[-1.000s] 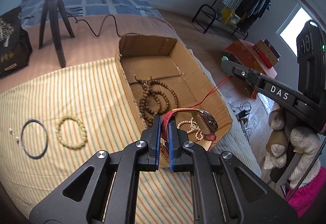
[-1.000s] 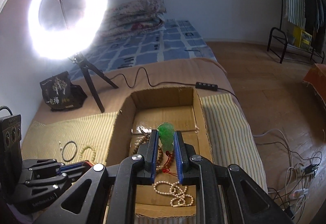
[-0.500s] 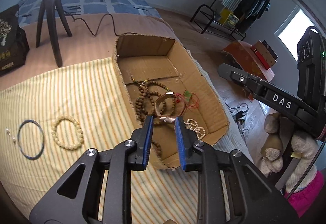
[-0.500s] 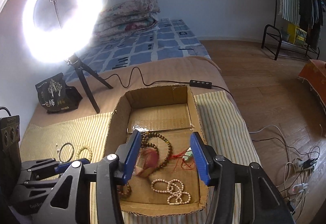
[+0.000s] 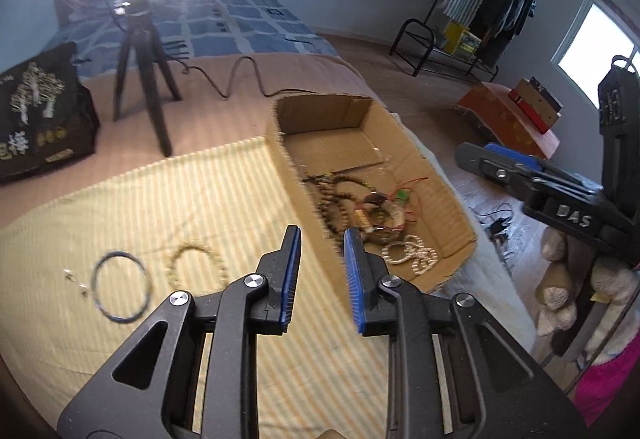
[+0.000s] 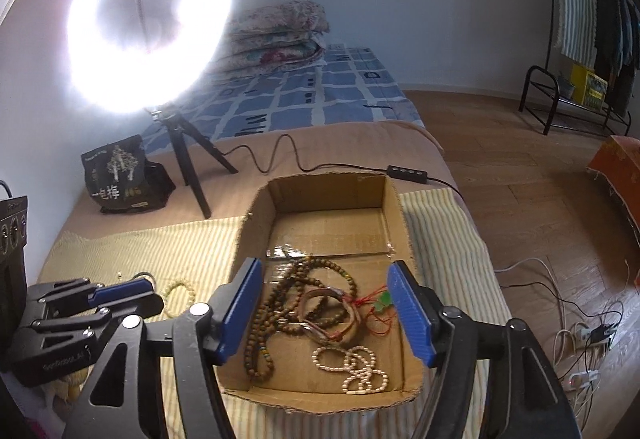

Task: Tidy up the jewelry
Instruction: 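Grasp a small white pearl earring with the left tool while the right approaches the cream bracelet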

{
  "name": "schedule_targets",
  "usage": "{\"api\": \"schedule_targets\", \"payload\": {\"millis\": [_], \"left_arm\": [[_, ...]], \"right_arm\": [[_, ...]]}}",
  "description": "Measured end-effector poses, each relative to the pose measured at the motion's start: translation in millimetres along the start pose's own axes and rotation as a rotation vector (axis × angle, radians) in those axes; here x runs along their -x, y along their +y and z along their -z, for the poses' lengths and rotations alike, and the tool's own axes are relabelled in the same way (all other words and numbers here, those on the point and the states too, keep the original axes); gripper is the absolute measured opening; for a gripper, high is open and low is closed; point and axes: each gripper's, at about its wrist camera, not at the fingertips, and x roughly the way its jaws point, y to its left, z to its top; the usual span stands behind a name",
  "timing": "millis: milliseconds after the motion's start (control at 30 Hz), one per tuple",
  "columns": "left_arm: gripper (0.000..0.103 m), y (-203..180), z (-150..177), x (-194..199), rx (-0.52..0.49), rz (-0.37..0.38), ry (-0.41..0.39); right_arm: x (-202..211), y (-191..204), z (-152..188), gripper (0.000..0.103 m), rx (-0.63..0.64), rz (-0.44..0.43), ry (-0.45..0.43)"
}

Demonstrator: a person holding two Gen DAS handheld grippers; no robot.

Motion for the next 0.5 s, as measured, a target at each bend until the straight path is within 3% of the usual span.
{"api": "schedule_targets", "payload": {"millis": [200, 333, 500], "left_arm": [[0.021, 37.8, -0.3, 17.3, -0.007, -0.084, -0.016], [0.021, 74.4, 1.4, 30.5, 0.021, -0.127, -0.024], [0.021, 119.0, 5.5, 48.6, 0.062, -0.184, -0.032]], "right_arm": [[1.7, 25.2, -0.1, 0.072, 0.037, -0.039, -0.004], [0.3, 45.2, 0.9, 0.079, 0.071, -0.063, -0.006], [-7.0, 72.5, 2.5, 0.079, 0.115, -0.098, 0.009]]}}
